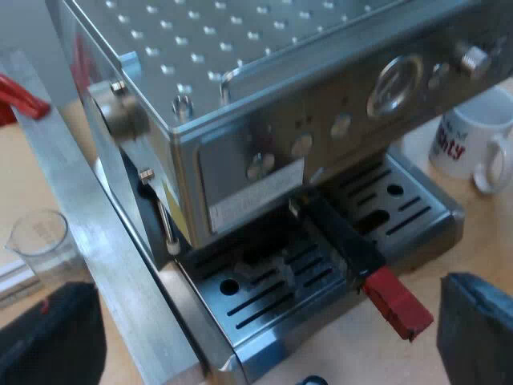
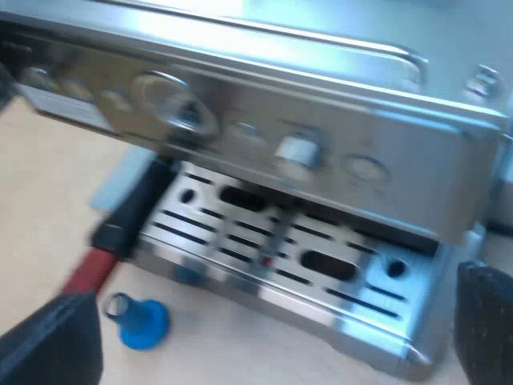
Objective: Put the handle in the coffee machine
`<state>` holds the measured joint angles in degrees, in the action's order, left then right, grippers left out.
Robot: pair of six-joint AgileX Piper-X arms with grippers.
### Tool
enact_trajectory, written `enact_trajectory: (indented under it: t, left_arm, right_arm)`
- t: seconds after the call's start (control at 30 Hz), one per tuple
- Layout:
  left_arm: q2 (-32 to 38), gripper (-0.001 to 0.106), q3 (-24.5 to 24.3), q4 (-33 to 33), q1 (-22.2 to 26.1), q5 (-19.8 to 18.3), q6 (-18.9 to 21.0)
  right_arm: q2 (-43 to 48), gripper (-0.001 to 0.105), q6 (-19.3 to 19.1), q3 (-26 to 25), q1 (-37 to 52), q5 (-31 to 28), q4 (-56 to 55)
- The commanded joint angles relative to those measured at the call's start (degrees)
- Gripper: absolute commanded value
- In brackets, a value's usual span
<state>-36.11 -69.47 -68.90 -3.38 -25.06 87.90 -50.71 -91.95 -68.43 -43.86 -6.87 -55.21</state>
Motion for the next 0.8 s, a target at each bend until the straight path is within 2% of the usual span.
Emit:
enact_trajectory:
  t: [0.03, 0.23, 0.33, 0.4, 0.43, 0.57, 0.63, 0.8]
  left_arm:
    - [0.3, 0.085, -1.3, -0.4, 0.1, -0.1, 0.7]
    - [0.6, 0.085, -1.4, -0.7, 0.1, -0.1, 0.7]
    - [1.3, 0.085, -1.4, -0.7, 0.1, -0.1, 0.7]
    - [2.9, 0.085, -1.4, -0.7, 0.1, 0.5, 0.7]
    - [3.0, 0.085, -1.4, -0.7, 0.1, 0.8, 0.7]
    - [5.9, 0.085, -1.4, -1.2, 1.6, 3.3, 0.7]
    - [7.6, 0.085, -1.4, -2.5, 3.5, 3.5, 0.3]
    - [11.1, 0.085, -1.4, -4.4, 6.3, 3.5, -1.0]
  right_arm:
    - [2.1, 0.089, -2.9, -0.8, 9.1, 2.7, -3.2]
    - [5.6, 0.089, -6.6, -0.8, 18.5, 2.9, -8.0]
    - [8.3, 0.089, -9.8, -0.8, 24.7, 2.9, -12.0]
    - [8.8, 0.089, -10.6, -0.8, 25.7, 2.9, -12.6]
    - [10.5, 0.089, -12.4, -0.8, 29.3, 2.9, -14.3]
    - [11.7, 0.089, -13.2, -0.8, 31.3, 2.9, -15.1]
    - [15.5, 0.089, -13.7, -0.8, 33.8, 2.9, -17.2]
    - [21.1, 0.089, -13.7, 0.1, 33.8, 2.9, -17.1]
